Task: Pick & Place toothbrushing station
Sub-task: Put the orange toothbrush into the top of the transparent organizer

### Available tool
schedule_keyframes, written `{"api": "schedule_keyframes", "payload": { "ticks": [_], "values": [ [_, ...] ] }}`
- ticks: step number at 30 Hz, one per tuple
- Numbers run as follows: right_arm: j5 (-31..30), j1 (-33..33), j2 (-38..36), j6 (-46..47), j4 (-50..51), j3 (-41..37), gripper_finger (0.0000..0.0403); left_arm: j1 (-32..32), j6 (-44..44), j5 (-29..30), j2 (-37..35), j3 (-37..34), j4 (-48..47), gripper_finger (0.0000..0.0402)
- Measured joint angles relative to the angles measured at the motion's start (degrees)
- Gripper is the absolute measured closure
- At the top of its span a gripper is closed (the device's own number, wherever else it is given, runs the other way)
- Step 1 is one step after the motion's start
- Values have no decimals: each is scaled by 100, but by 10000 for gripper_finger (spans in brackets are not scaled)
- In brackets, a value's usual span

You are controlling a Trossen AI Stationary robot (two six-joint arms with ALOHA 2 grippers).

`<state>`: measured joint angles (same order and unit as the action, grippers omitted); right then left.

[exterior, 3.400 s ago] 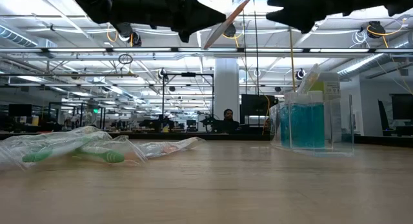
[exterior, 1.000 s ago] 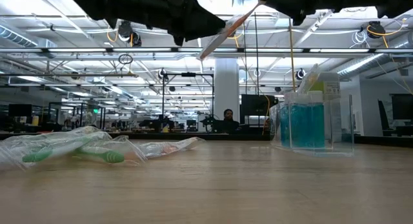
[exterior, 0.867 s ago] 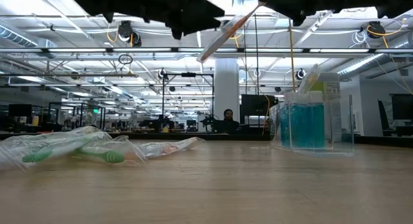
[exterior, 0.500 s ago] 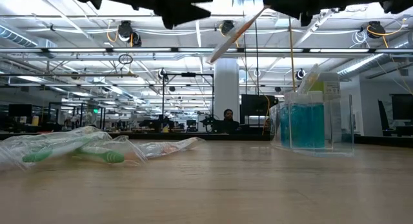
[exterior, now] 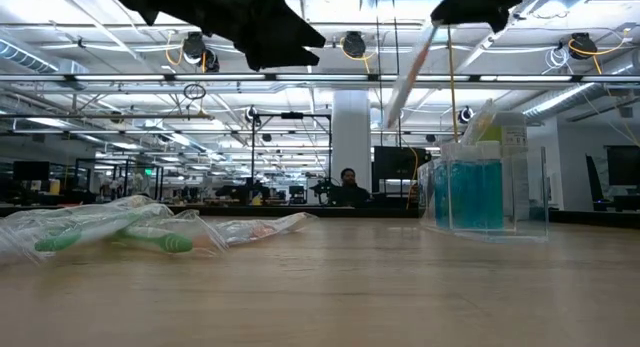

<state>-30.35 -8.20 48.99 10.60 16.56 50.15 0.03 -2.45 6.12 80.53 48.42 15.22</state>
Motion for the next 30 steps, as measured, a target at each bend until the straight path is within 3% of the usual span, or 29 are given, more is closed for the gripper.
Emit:
{"api": "schedule_keyframes", "payload": {
  "ticks": [18, 30],
  "values": [
    [13, 3, -132, 1034, 1255, 4, 349, 0, 25, 1, 214, -2, 64, 121],
    [-180, 3, 487, 1149, 1181, 4, 349, 0, 66, 1, 212, -2, 182, 121]
  ]
}}
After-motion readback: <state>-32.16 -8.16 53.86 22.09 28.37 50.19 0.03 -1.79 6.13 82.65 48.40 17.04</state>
